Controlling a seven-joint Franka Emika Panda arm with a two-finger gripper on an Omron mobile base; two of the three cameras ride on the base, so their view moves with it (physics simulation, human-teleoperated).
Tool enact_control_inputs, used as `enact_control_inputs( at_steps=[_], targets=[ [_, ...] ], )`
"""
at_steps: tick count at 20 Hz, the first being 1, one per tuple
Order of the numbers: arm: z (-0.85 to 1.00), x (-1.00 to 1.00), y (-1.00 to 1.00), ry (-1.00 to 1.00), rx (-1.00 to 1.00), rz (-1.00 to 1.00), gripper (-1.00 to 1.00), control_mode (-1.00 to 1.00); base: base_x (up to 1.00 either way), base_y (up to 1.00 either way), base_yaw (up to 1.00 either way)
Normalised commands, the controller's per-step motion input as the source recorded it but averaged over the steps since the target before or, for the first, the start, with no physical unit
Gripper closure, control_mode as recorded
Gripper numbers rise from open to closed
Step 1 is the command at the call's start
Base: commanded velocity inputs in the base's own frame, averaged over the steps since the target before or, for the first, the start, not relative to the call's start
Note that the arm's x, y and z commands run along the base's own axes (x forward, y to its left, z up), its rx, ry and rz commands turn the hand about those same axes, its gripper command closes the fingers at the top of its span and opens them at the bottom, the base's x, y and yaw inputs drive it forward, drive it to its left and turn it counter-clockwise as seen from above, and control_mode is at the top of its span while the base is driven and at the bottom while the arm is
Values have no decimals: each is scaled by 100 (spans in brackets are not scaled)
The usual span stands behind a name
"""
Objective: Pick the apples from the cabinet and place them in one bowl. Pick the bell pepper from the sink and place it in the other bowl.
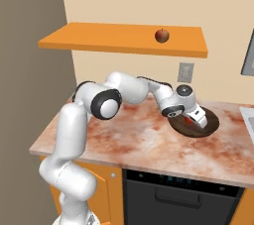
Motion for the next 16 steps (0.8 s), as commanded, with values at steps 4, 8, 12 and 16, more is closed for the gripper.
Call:
enact_control_inputs(
  at_steps=[4, 8, 12, 16],
  targets=[
    [-9, 8, -5, 4, -3, 0, 100, -100, 0, 0, 0],
    [-10, 10, -5, 2, -1, 0, 100, -100, 0, 0, 0],
    [-11, 10, -5, 3, 0, 0, 100, -100, 0, 0, 0],
    [-12, 8, -6, 3, 0, 0, 100, -100, 0, 0, 0]
  ],
)
